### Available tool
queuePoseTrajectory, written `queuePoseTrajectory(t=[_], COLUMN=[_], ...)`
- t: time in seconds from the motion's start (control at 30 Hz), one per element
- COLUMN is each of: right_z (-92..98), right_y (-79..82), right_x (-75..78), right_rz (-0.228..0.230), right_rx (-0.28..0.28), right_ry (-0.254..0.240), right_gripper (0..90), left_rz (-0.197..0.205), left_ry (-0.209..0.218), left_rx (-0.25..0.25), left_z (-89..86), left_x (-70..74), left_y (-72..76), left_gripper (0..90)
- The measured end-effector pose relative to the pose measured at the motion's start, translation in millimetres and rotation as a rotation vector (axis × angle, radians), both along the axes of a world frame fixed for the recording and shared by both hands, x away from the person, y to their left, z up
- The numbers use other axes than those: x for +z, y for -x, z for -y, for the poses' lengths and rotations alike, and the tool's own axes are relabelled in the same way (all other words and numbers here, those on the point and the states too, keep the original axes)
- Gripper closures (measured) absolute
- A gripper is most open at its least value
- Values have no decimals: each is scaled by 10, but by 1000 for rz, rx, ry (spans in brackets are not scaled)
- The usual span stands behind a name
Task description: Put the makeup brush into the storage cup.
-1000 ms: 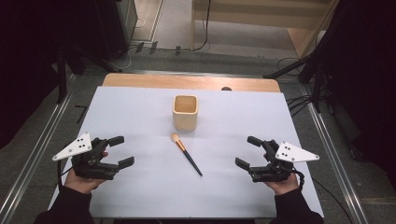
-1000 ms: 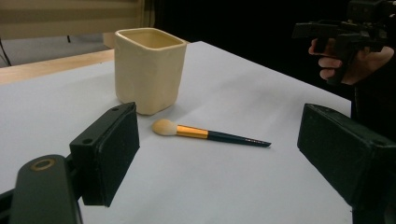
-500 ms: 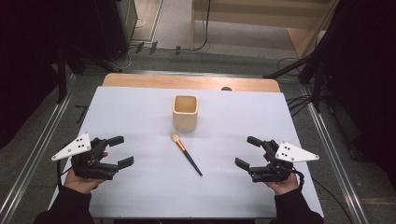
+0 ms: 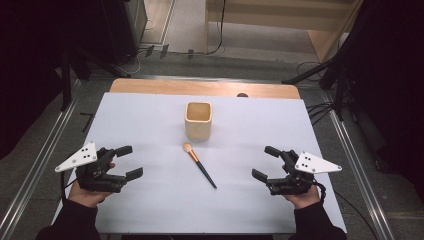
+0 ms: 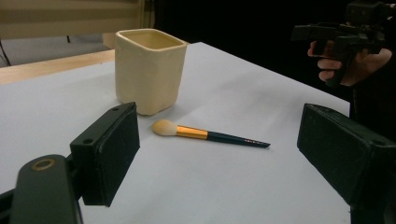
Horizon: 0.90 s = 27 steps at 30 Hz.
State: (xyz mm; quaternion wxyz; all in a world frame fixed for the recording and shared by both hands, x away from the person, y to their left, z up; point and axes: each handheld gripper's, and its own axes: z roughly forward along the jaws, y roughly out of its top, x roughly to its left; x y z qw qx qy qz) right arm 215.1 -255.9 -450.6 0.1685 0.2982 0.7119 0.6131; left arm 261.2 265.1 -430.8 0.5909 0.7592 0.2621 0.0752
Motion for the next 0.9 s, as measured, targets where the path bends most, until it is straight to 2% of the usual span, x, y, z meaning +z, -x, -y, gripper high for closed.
queuePoseTrajectory(t=[0.47,0.9], right_z=[15,7], right_y=[2,2], right_x=[8,8], right_rz=[-4,-8], right_rx=[-3,-1], right_ry=[-7,4], right_gripper=[150,150], left_rz=[3,4], left_ry=[4,-8], left_rx=[-13,-37], left_z=[-16,40], left_x=[27,18], left_y=[-11,-84], left_gripper=[143,143])
